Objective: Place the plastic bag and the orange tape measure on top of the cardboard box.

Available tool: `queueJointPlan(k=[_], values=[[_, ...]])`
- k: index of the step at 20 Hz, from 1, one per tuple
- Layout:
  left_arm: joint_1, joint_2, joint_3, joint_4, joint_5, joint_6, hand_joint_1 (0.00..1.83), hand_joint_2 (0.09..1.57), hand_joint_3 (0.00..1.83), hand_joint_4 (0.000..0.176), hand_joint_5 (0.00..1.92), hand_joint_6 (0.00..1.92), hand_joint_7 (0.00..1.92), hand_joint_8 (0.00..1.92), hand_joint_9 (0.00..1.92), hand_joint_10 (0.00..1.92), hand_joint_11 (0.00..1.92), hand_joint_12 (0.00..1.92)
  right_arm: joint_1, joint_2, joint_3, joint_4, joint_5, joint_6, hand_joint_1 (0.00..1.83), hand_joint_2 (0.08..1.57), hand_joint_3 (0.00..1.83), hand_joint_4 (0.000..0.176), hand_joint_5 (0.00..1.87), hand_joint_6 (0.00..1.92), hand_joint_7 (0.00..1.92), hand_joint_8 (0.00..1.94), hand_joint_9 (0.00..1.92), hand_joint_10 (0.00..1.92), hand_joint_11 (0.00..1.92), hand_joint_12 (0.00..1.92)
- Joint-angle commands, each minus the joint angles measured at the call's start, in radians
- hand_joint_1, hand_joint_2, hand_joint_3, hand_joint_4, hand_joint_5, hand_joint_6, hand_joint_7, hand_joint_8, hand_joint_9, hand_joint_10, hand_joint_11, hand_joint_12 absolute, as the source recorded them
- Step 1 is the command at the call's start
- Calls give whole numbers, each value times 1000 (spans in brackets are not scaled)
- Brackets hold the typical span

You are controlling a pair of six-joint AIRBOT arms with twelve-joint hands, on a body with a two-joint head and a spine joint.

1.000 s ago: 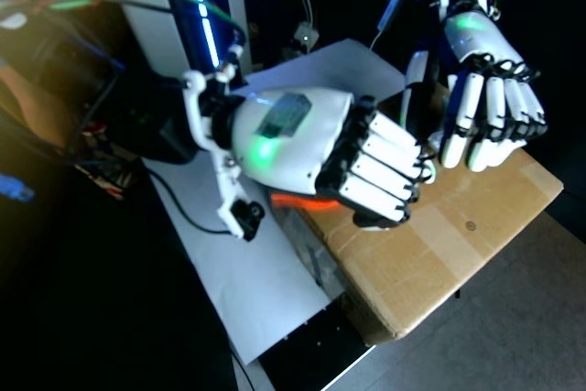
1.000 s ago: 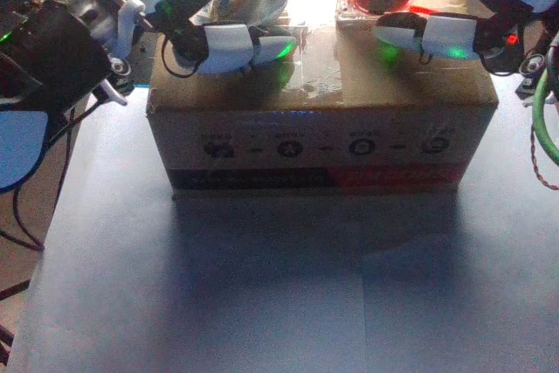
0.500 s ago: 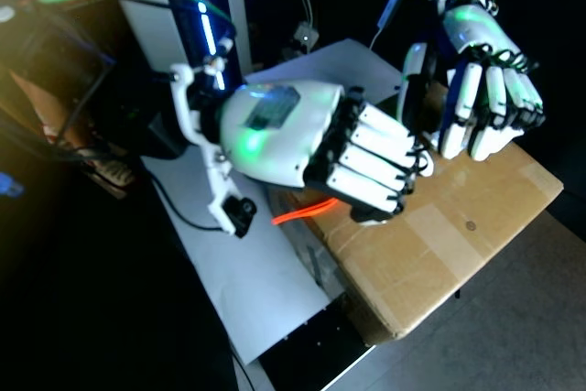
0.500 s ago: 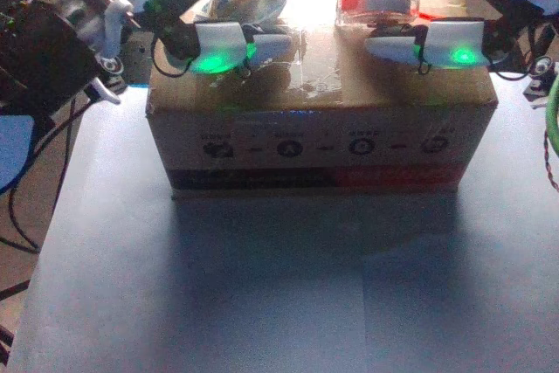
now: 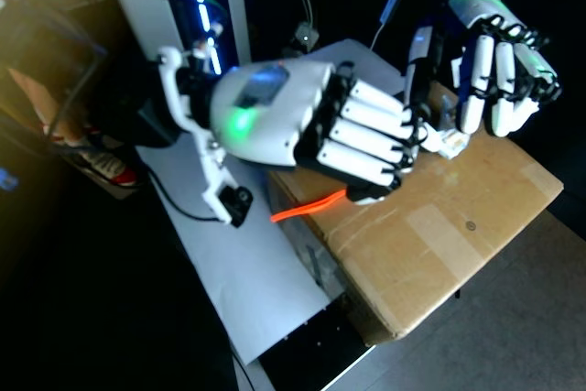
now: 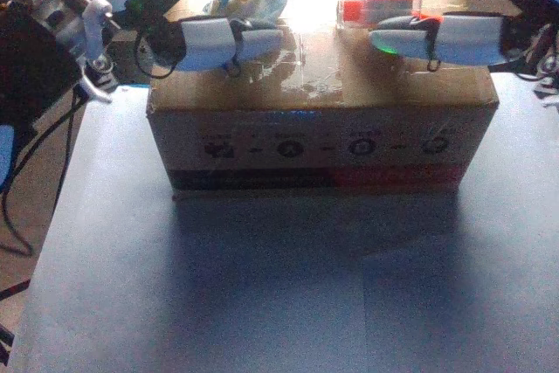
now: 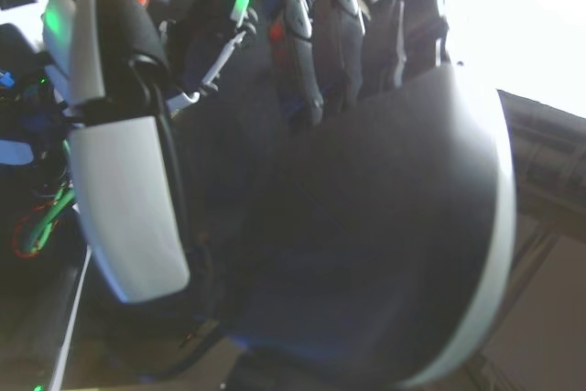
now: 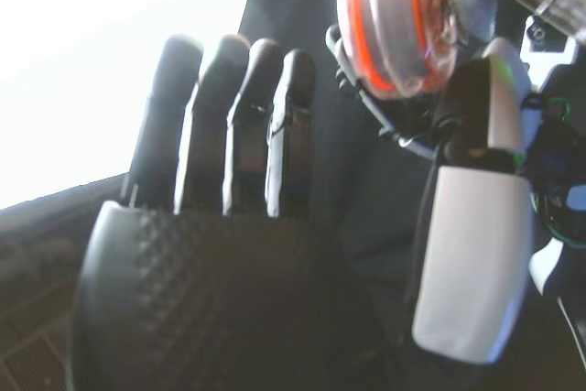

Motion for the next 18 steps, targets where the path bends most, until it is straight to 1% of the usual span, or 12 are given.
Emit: queueJointPlan(k=[1,3,5,9,10,11,13,14,15,16,17,18], values=[[-5,14,-8,20,149,-6,997,1033,0,0,563,14,386,43,0,1138,0,1921,11,16,-18,-35,-157,2,761,879,1,0,511,418,330,1249,308,1578,266,1921],[7,32,-26,20,170,-6,1007,1041,1,0,559,13,388,54,0,1142,0,1905,0,55,-66,-41,-200,2,739,903,6,0,522,400,396,1207,352,1604,342,1921],[16,55,-45,20,190,-6,1010,1042,0,0,564,16,378,52,19,1097,0,1873,-13,87,-97,-43,-244,2,738,905,2,0,525,381,429,1205,355,1584,283,1921],[36,101,-86,20,261,-8,1027,1039,0,0,556,13,397,63,51,1113,15,1845,-23,104,-107,-38,-267,2,819,899,0,0,511,397,339,1309,318,1605,245,1921],[46,122,-106,20,294,-8,964,1035,0,0,548,8,427,62,132,980,47,1714,-33,121,-125,-38,-307,2,834,873,0,0,540,350,391,1247,370,1618,341,1921],[58,143,-124,20,329,-8,979,1028,0,0,555,9,505,77,223,924,66,1685,-42,146,-147,-38,-342,2,770,862,0,0,535,306,342,1330,343,1642,346,1921],[71,186,-154,20,420,-8,952,1035,1,0,551,6,462,49,166,938,16,1696,-64,208,-191,-46,-429,1,767,873,0,0,544,224,337,1296,333,1559,301,1921],[80,199,-162,20,458,-9,974,1023,0,0,596,34,487,81,86,1122,0,1830,-73,224,-203,-46,-464,1,916,912,5,0,579,158,359,1144,325,1399,222,1831],[100,226,-179,20,516,-10,945,1040,0,0,541,146,342,478,67,1258,32,1884,-89,241,-218,-46,-511,1,968,928,6,0,570,132,366,1160,368,1462,316,1861],[116,245,-193,20,556,-11,974,1031,0,0,370,593,226,908,115,1366,135,1893,-97,250,-226,-46,-541,1,907,942,7,0,559,100,360,1160,372,1491,391,1857],[131,263,-205,20,597,-12,1023,1018,0,0,287,799,199,987,119,1380,164,1872,-110,257,-233,-46,-574,1,916,949,6,0,532,74,314,1192,322,1495,325,1854],[166,293,-222,20,672,-20,1039,997,0,0,299,866,223,1000,148,1358,171,1836,-126,267,-240,-42,-611,1,903,967,5,0,500,39,312,1278,348,1552,344,1903]])
